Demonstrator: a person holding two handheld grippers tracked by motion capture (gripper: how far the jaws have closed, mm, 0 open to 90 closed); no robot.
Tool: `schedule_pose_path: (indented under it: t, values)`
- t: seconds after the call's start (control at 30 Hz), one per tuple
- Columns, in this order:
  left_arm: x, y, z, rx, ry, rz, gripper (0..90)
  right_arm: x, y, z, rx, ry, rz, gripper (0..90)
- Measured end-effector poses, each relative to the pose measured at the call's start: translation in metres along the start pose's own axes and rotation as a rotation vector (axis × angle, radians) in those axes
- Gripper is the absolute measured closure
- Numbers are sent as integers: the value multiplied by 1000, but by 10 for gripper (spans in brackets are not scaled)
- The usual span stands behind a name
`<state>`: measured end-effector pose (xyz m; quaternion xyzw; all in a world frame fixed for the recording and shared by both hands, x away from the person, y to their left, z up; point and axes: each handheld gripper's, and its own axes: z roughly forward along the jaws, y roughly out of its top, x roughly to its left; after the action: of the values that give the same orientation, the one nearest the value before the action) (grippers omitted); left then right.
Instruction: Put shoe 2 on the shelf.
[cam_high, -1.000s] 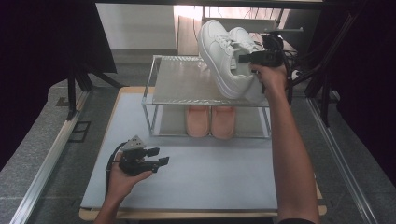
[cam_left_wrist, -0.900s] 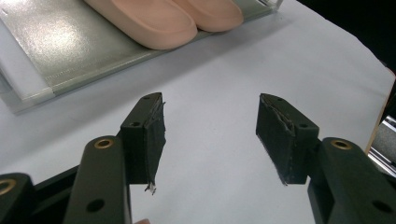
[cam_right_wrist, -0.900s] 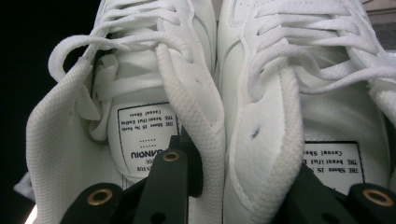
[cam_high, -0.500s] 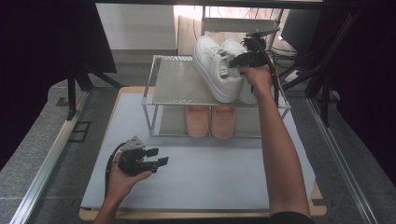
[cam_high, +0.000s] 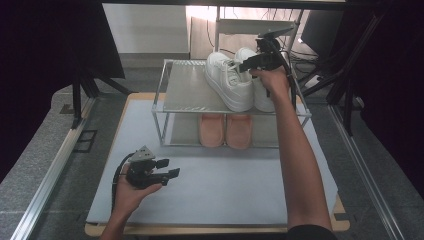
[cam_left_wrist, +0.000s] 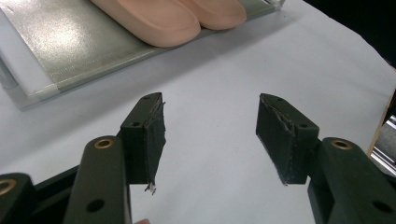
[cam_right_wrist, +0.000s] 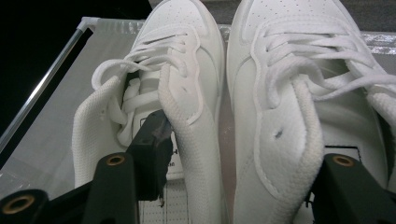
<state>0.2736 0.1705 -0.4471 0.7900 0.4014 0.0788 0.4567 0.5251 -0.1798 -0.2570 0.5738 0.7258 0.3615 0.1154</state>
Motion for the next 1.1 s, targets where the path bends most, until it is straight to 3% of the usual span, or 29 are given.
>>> schedule_pose_path:
  t: [0.27,0.3,0.37,0.5,0.6,0.83,1.1]
  values:
    - [0,-1,0,1,0,2,427,0,5,7,53,-18,-2,349]
    - [1,-1,0,3,2,1,427,1,6,5,37,-39,1,350]
    - [1,-1,0,2,2,-2,427,3,8,1,26,-37,-5,356]
    - [0,-1,0,3,-2,4,427,1,7,-10,-4,11,5,371]
    - [-1,0,1,3,-1,8,427,-5,4,-18,-39,52,31,409]
    - [-3,0,4,10,-5,8,427,-15,-6,-35,-110,79,31,505]
    - [-2,0,4,10,-3,4,427,-34,-25,-61,-209,125,20,728]
